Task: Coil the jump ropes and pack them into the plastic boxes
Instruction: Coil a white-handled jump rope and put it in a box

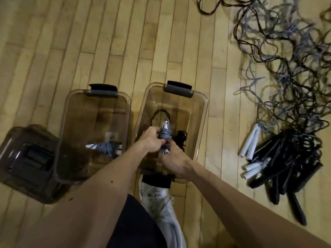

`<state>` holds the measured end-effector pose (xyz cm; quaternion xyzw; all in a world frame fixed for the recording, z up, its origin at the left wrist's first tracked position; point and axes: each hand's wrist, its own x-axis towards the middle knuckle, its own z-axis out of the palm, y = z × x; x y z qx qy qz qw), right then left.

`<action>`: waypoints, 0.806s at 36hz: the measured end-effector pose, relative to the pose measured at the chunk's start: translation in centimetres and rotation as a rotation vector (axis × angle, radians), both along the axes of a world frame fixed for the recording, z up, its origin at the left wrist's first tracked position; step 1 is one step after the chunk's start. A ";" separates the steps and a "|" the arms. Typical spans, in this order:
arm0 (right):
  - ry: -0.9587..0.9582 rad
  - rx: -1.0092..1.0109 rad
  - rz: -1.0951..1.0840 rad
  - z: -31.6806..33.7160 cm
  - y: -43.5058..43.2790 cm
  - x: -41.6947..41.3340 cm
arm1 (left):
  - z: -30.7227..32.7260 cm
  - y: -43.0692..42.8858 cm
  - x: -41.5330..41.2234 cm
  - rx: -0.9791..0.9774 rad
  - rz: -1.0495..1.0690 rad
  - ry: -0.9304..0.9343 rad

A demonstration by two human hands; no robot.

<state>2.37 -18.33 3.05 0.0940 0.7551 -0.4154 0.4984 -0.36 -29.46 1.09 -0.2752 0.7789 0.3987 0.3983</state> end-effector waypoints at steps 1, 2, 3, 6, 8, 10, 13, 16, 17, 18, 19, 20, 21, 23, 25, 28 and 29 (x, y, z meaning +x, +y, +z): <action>-0.029 0.002 0.009 -0.4 -0.1 -0.1 | -0.5 0.2 0.2 -0.008 0.008 0.002; -0.060 -0.002 0.010 -0.7 -0.3 0.0 | -1.0 0.3 0.4 -0.017 0.015 0.010; -0.085 -0.005 0.006 -1.0 -0.3 0.0 | -1.2 0.4 0.6 -0.028 0.016 0.012; -0.095 -0.026 -0.004 -1.1 -0.1 -0.1 | -1.9 0.6 1.1 -0.082 0.006 0.031; -0.103 -0.048 -0.014 -0.7 0.6 -0.2 | -2.0 0.9 0.8 -0.147 -0.045 0.041; -0.075 -0.070 -0.030 0.2 1.8 -0.2 | -1.3 1.5 0.3 -0.262 -0.114 0.090; -0.030 -0.106 -0.138 2.2 4.1 -0.2 | 0.8 3.5 -1.4 -0.373 -0.121 0.419; 0.048 -0.110 -0.299 3.6 6.8 0.1 | 3.3 7.0 -3.1 -0.266 -0.115 0.683; 0.098 -0.084 -0.335 4.1 8.1 -0.1 | 4.3 8.8 -3.8 -0.213 -0.145 0.737; 0.142 -0.051 -0.346 4.3 8.7 0.1 | 4.8 9.8 -3.8 -0.167 -0.163 0.765; 0.186 -0.001 -0.368 4.7 10.0 -0.1 | 5.6 11.4 -4.1 -0.121 -0.183 0.789; 0.220 0.049 -0.408 4.8 11.4 -0.1 | 6.1 13.1 -4.1 -0.074 -0.205 0.799; 0.250 0.106 -0.445 4.6 13.0 -0.1 | 6.4 14.8 -4.0 -0.033 -0.222 0.784; 0.287 0.228 -0.497 3.7 16.2 -0.3 | 6.1 18.0 -3.7 0.005 -0.266 0.709; 0.267 0.301 -0.532 2.2 19.1 -0.5 | 4.5 20.7 -3.0 0.028 -0.314 0.586; 0.192 0.402 -0.469 -0.5 22.8 -1.0 | 1.5 23.6 -1.9 0.075 -0.396 0.304; 0.178 0.417 -0.444 -1.5 23.5 -1.1 | 0.7 24.1 -1.6 0.105 -0.439 0.226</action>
